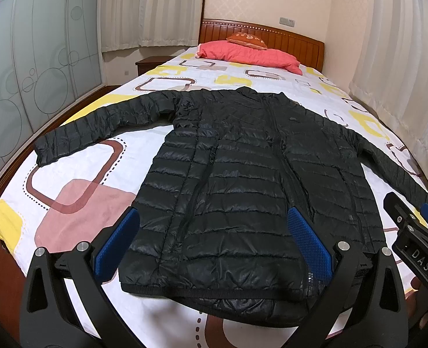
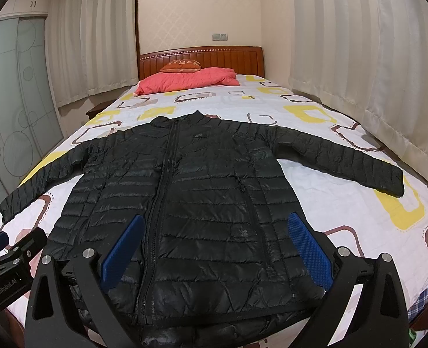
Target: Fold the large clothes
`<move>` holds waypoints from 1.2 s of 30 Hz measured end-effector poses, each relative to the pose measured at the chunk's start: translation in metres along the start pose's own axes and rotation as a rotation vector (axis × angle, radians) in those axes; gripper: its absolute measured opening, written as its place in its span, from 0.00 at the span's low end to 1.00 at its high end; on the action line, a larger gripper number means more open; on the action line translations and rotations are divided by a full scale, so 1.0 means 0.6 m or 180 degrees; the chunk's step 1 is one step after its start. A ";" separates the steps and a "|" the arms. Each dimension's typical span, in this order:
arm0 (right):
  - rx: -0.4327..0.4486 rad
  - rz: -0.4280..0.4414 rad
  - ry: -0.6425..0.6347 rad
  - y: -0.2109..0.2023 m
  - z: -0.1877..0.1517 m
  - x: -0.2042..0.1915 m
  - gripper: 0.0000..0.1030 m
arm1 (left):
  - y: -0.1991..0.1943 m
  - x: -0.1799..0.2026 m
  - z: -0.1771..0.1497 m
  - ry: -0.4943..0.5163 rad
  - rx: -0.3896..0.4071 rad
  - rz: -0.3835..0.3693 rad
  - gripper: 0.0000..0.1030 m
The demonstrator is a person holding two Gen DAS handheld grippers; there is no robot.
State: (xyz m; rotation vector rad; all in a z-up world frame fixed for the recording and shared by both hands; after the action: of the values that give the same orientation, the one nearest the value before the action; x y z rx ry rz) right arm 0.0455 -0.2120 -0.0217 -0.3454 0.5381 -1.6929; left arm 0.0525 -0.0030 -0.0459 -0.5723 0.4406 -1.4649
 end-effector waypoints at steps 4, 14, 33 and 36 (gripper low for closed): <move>-0.0001 -0.0001 -0.0002 0.000 -0.001 0.000 0.95 | 0.000 0.000 0.000 -0.0003 0.0000 0.0003 0.98; -0.0006 -0.0004 -0.0012 -0.001 -0.004 0.000 0.95 | 0.000 0.000 -0.001 -0.0002 -0.0003 0.0002 0.98; -0.0026 0.0001 -0.0036 0.000 -0.013 -0.004 0.95 | -0.003 -0.001 -0.009 -0.0002 0.0008 0.0004 0.98; -0.0030 0.0003 -0.0035 0.002 -0.012 -0.005 0.95 | -0.005 0.000 -0.015 0.0003 0.0034 0.0005 0.98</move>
State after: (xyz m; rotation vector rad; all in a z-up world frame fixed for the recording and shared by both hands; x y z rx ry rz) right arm 0.0431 -0.2083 -0.0284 -0.3611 0.5382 -1.6872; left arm 0.0447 -0.0040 -0.0515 -0.5626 0.4338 -1.4655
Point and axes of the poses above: each gripper's, at about its wrist camera, not at the fingertips, and y roughly the way its jaws point, x to its right, z to its top, the point moved 4 cm from there along y, roughly the way its jaws point, and after that the axes turned 3 degrees about x, right-handed, at the moved point
